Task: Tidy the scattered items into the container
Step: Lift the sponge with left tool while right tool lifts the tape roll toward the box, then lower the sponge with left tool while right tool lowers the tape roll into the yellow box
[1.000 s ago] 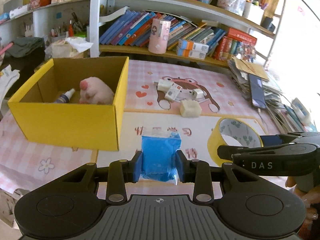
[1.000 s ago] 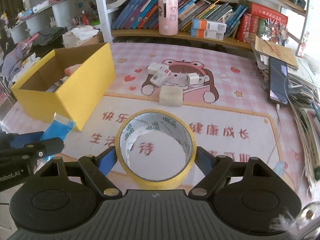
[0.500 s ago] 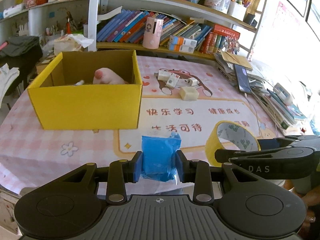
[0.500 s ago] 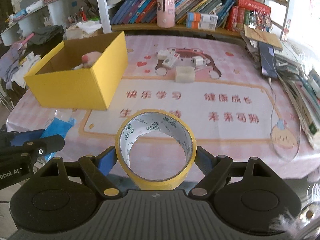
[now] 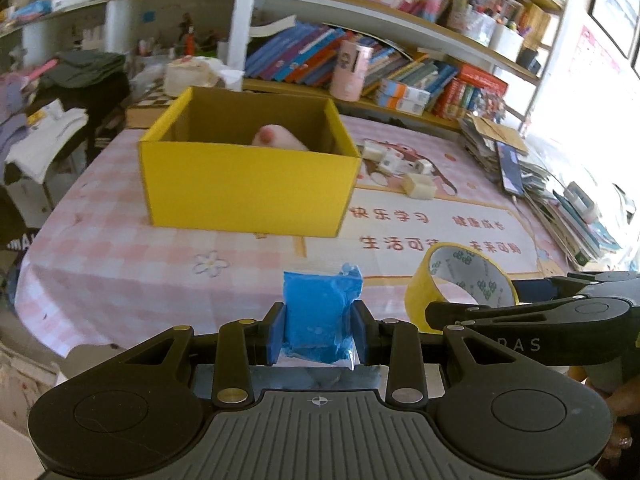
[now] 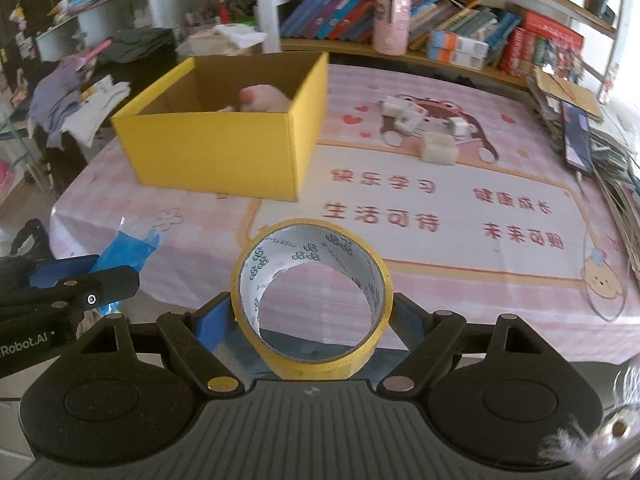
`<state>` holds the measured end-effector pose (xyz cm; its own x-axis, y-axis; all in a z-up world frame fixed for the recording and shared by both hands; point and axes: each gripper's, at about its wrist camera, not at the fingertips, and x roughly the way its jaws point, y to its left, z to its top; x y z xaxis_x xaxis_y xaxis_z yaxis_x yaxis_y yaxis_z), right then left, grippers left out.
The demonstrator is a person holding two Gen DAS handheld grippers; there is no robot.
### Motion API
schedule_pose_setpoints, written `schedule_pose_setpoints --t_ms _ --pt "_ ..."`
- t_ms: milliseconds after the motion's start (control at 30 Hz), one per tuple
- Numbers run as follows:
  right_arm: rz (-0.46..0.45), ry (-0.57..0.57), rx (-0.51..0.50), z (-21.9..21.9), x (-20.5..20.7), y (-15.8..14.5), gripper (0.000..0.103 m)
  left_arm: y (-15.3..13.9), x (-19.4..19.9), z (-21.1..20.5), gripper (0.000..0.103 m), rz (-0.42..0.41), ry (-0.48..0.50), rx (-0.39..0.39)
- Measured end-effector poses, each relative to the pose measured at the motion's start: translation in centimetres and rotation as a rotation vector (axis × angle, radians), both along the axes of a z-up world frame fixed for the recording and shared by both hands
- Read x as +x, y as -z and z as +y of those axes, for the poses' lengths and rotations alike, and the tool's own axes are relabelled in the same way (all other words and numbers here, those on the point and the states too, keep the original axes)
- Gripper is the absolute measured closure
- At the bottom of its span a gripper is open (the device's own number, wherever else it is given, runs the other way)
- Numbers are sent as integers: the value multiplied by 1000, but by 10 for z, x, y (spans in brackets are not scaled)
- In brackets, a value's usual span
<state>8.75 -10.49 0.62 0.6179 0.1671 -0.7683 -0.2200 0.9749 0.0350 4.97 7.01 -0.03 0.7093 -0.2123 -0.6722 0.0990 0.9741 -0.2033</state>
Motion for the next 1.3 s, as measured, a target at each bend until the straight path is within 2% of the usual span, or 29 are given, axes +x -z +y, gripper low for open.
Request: schedule_pose_setpoints --t_ms 567,1033,1300 --pt "7 -111 6 43 -1 2 20 -1 -15 33 70 -10 -76 -12" --pt "16 -155 -16 58 8 3 21 7 -2 45 71 9 -78 -44" --pt "36 -155 7 57 23 10 20 8 12 42 71 24 -75 -13"
